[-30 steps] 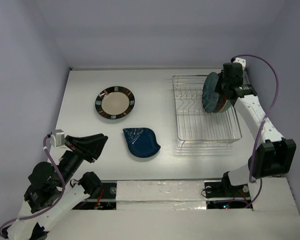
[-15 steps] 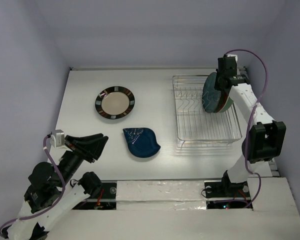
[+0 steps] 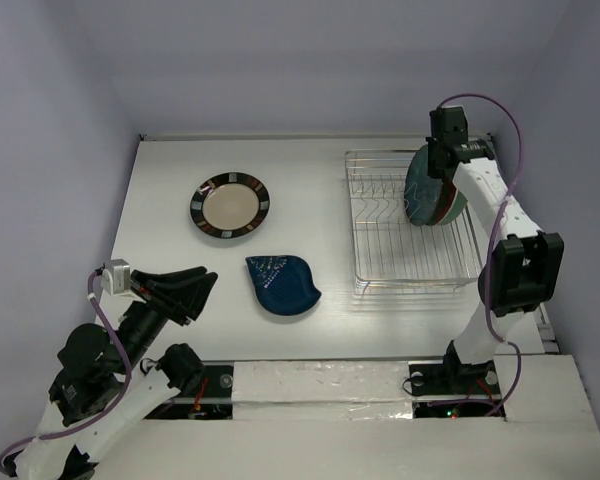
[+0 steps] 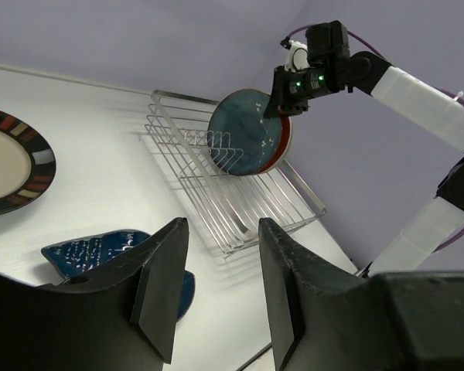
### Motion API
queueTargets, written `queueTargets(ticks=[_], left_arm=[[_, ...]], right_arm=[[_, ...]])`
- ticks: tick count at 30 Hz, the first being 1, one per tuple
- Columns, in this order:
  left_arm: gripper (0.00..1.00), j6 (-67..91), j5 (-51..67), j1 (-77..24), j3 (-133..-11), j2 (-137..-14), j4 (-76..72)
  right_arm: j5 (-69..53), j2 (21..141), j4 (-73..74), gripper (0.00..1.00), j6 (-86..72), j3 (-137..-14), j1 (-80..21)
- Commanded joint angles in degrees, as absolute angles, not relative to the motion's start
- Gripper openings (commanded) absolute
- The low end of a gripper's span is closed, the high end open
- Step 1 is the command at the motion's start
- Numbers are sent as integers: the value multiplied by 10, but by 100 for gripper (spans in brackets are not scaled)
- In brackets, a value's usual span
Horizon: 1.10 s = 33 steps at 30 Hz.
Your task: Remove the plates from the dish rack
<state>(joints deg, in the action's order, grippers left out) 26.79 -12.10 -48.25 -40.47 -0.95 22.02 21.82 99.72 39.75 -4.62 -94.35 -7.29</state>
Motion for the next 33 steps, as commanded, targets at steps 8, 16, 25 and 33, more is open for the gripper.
queueTargets(ticks=[8, 16, 25, 33], left_arm=[[39, 257, -119, -479, -401, -23, 185], [39, 259, -119, -479, -402, -24, 185], [39, 260, -119, -479, -401, -22, 187], [39, 262, -119, -479, -400, -26, 188]], right_arm=[[359, 953, 364, 0, 38, -963, -123], [470, 881, 258, 0, 119, -925, -178], [556, 795, 227, 0, 75, -960, -233], [199, 749, 151, 0, -200, -891, -244]])
